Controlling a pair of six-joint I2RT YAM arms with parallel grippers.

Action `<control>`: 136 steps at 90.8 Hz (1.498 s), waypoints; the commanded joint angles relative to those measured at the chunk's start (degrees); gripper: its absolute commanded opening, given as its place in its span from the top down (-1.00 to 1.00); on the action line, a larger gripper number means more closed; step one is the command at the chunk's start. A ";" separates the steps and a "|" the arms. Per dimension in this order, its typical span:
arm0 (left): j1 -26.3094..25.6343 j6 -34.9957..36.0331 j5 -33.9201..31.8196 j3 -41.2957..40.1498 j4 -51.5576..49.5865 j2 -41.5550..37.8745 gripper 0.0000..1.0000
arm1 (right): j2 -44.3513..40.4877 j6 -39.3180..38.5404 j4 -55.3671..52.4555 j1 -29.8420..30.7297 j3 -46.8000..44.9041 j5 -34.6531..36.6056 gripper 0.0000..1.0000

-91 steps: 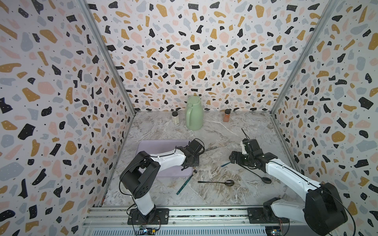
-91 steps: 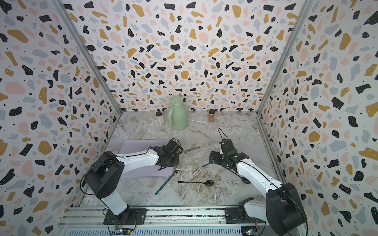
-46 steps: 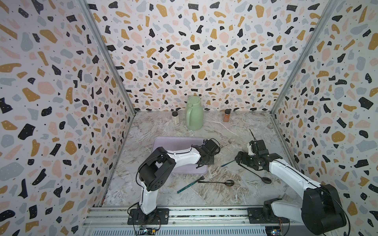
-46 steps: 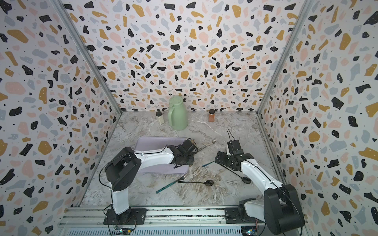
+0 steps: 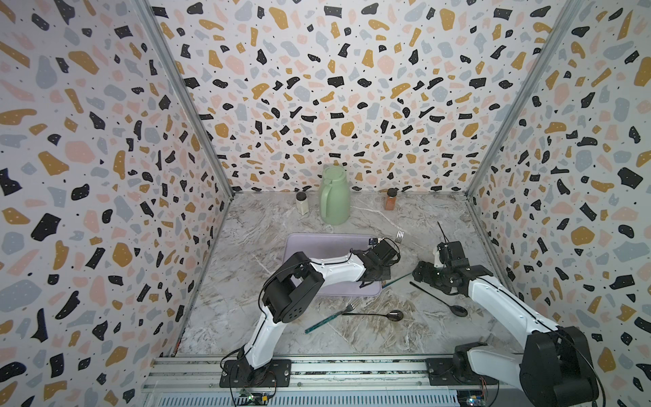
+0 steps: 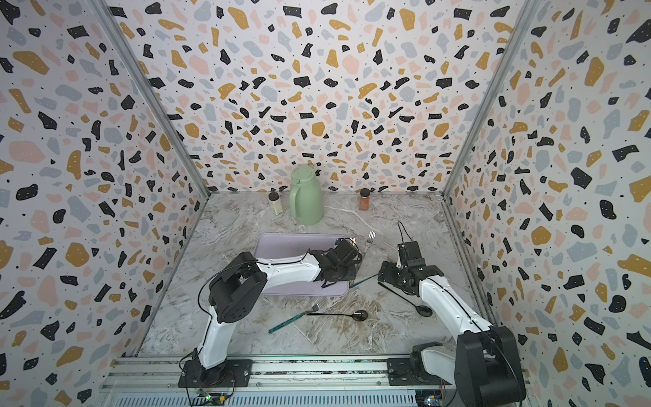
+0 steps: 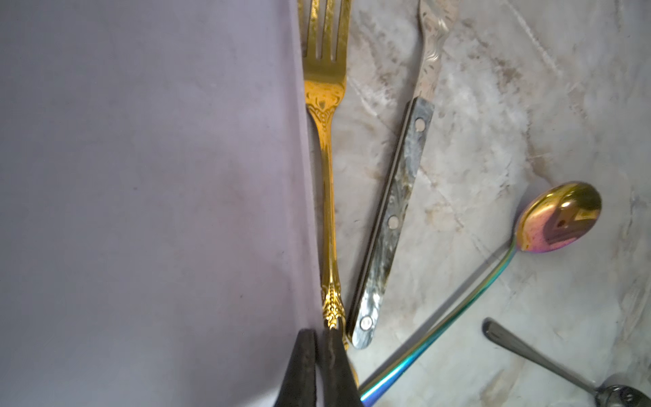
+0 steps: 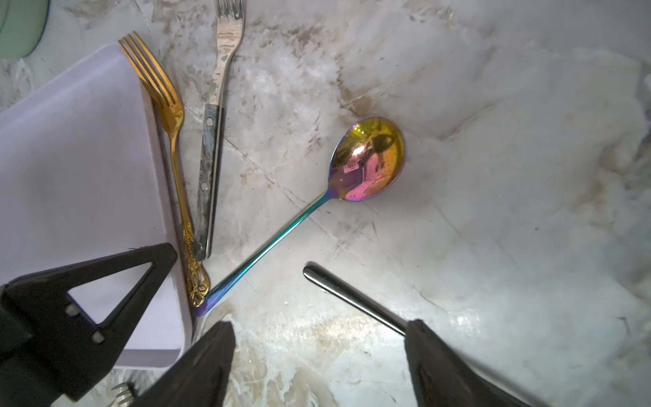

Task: Set the spoon and fork side by side
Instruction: Move the tray to the center of the board.

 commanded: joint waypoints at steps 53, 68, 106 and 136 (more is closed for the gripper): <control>-2.44 -4.33 3.68 10.53 2.03 8.68 0.81 | 3.86 -1.05 -1.13 -1.25 5.84 0.49 -0.29; -2.39 -3.45 3.07 9.07 1.85 7.42 0.71 | 6.37 -1.66 -0.31 -1.25 7.35 -0.48 -0.22; -1.90 8.87 -3.12 9.38 -9.88 -3.65 0.25 | 14.93 -3.69 -1.04 -0.52 13.97 -2.00 -0.06; 2.34 15.48 -13.90 -12.57 -12.71 -30.66 0.16 | 21.86 -6.40 -3.73 2.59 19.57 0.78 -0.01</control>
